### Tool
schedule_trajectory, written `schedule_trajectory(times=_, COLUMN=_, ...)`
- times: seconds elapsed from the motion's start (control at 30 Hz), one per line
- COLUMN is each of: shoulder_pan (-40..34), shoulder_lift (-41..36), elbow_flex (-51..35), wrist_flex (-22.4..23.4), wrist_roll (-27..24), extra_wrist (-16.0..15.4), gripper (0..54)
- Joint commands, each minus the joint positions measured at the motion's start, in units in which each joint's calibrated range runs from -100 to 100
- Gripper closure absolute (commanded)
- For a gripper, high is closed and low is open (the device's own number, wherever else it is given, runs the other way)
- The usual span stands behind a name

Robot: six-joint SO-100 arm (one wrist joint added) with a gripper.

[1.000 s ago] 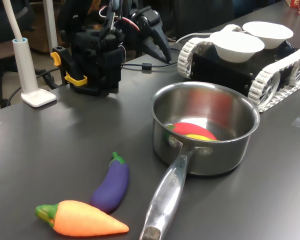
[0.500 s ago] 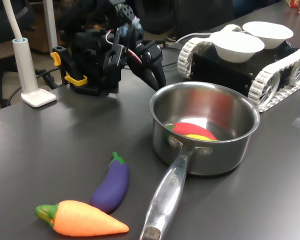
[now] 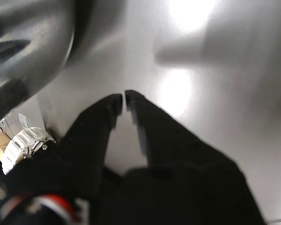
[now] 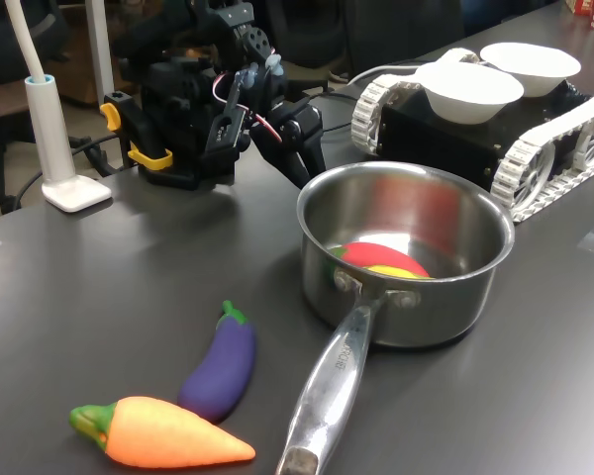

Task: Pick up the chilli and place them in the pan

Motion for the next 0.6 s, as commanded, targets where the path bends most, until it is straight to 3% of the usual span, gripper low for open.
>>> schedule_trajectory(times=0.0, shoulder_pan=1.76, shoulder_lift=-0.66, elbow_flex=-1.1, wrist_flex=-3.38, wrist_roll=-0.49, extra_wrist=-0.06, gripper=53.6)
schedule_trajectory(times=0.57, shoulder_pan=-2.26, shoulder_lift=-0.66, elbow_flex=-1.1, wrist_flex=-3.29, wrist_roll=1.76, extra_wrist=-0.06, gripper=53.6)
